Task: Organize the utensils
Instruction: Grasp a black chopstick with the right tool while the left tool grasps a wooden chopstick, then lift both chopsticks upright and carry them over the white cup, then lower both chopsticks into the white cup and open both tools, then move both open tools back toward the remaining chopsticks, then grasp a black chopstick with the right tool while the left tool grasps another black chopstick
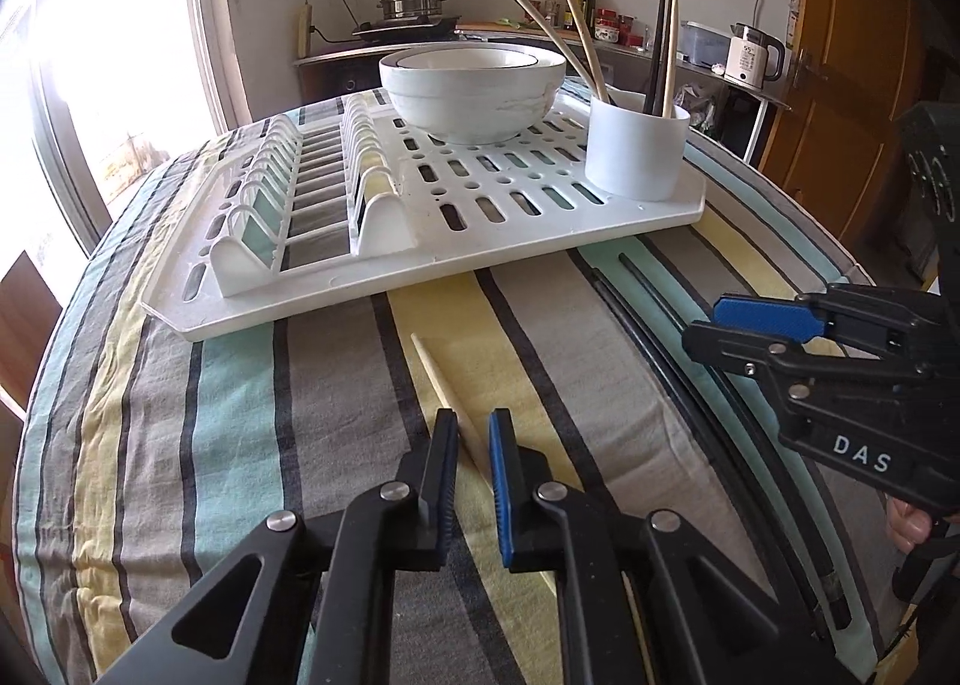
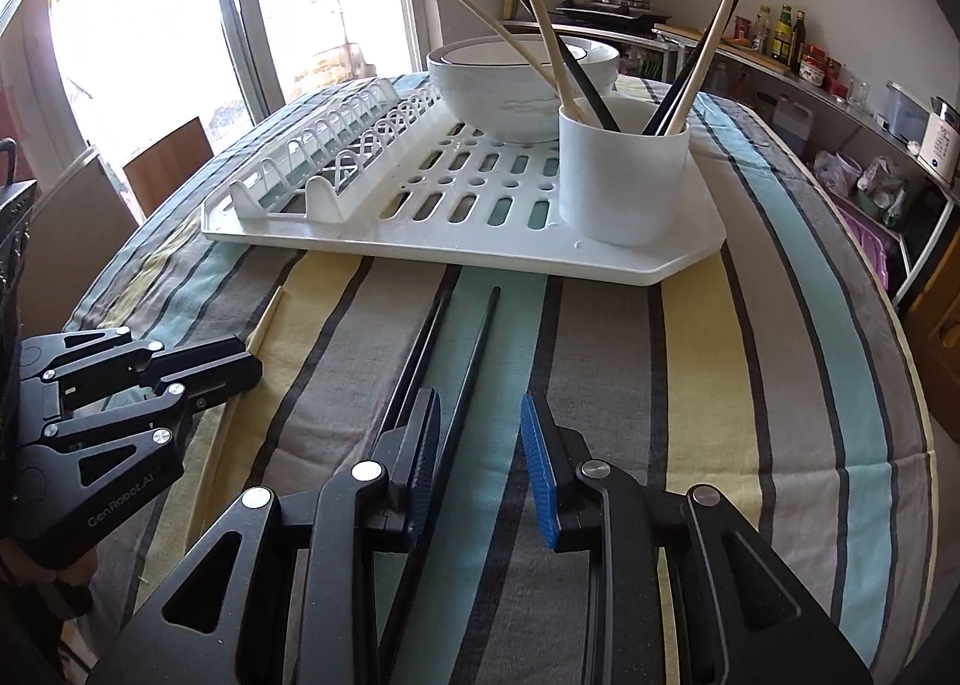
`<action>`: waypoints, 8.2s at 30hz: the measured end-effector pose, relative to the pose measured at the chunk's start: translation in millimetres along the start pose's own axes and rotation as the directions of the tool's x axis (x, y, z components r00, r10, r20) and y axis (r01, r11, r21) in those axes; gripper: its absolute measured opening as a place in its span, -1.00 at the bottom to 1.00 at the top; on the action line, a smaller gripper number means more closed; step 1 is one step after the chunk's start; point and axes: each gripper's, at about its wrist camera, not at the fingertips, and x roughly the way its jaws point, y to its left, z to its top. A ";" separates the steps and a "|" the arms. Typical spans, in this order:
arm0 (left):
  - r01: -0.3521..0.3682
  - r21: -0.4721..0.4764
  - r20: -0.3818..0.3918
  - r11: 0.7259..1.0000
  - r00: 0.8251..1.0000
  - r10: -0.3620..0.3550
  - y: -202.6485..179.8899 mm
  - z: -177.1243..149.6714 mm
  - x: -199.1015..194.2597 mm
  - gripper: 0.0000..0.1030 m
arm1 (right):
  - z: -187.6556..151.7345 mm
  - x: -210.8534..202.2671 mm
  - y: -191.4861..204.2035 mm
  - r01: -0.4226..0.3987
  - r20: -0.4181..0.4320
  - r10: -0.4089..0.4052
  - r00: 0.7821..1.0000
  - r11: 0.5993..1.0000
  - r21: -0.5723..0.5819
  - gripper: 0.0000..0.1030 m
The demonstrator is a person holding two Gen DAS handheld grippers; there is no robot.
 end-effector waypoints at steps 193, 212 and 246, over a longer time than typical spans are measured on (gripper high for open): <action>0.218 0.006 0.329 0.976 0.921 -0.207 -24.4 177.1 -51.5 -0.88 | 108.1 -124.1 -104.5 -0.003 0.439 -0.076 0.895 0.984 0.177 -0.67; 0.135 -0.081 0.224 0.988 0.968 -0.114 0.9 23.4 -86.7 -0.87 | -0.7 -125.5 -43.5 -0.076 0.329 0.034 0.944 0.991 0.114 -0.67; 0.135 -0.171 0.122 0.976 0.986 -0.115 24.2 -23.6 -61.7 -0.87 | -9.2 -6.8 16.4 -0.054 0.008 0.054 0.999 0.998 0.019 -0.67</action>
